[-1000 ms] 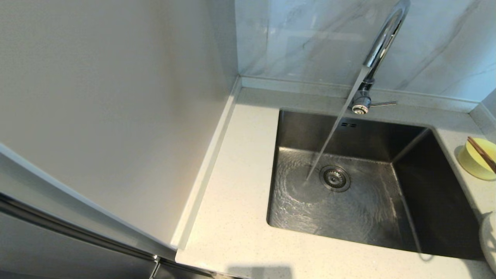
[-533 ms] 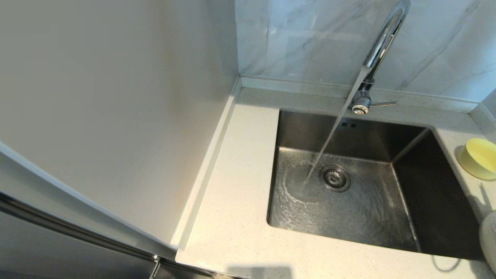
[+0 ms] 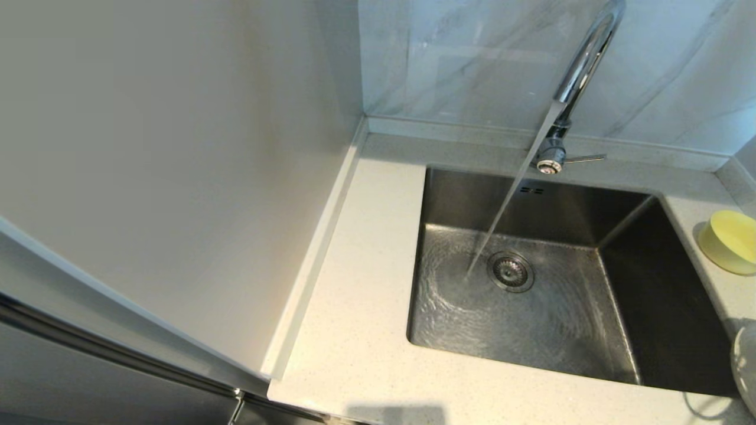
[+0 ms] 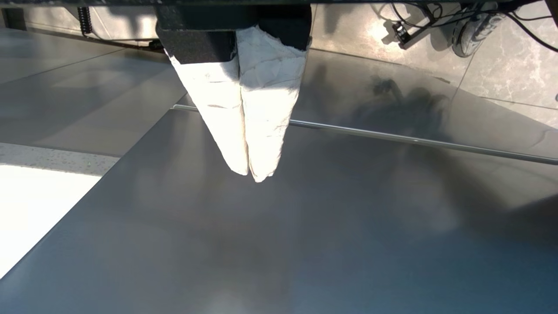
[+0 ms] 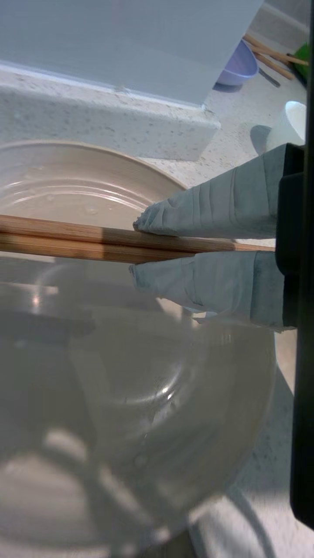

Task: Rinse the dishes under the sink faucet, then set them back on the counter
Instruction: Place the chopsticks on the table

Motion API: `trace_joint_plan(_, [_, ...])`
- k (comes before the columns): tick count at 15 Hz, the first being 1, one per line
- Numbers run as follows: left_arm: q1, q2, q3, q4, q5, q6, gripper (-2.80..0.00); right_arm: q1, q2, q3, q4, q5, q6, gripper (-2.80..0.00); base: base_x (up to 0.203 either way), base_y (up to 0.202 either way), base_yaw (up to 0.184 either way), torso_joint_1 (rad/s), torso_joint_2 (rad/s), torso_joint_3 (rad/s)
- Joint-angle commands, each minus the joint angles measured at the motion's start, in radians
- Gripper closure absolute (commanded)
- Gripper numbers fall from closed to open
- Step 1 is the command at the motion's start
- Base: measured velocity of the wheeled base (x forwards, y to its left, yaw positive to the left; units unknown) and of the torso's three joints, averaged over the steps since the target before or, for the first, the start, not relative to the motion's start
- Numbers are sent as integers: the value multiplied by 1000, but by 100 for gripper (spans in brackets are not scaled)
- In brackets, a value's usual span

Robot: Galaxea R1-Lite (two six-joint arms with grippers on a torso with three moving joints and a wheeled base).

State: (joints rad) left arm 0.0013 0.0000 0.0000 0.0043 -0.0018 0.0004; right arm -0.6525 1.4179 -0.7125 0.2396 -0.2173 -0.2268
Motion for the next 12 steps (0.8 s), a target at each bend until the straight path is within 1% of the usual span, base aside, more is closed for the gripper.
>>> trace_joint_plan(1, [0, 0, 0, 0, 0, 0, 0, -36, 15, 12, 0, 4, -13, 0, 0, 0, 0, 0, 0, 0])
trace_joint_plan(4, [0, 0, 0, 0, 0, 1, 0, -78, 13, 39, -1, 48, -39, 0, 0, 0, 0, 0, 0, 0])
trace_joint_plan(6, [0, 0, 0, 0, 0, 1, 0, -79, 13, 47, -1, 50, -44, 0, 0, 0, 0, 0, 0, 0])
trace_joint_plan(7, [0, 0, 0, 0, 0, 1, 0, -79, 8, 53, -2, 50, -65, 0, 0, 0, 0, 0, 0, 0])
trace_joint_plan(8, [0, 0, 0, 0, -1, 0, 0, -79, 3, 53, -2, 51, -71, -280, 0, 0, 0, 0, 0, 0])
trace_joint_plan(12, [0, 0, 0, 0, -1, 0, 0, -79, -7, 53, -2, 55, -74, -280, 0, 0, 0, 0, 0, 0])
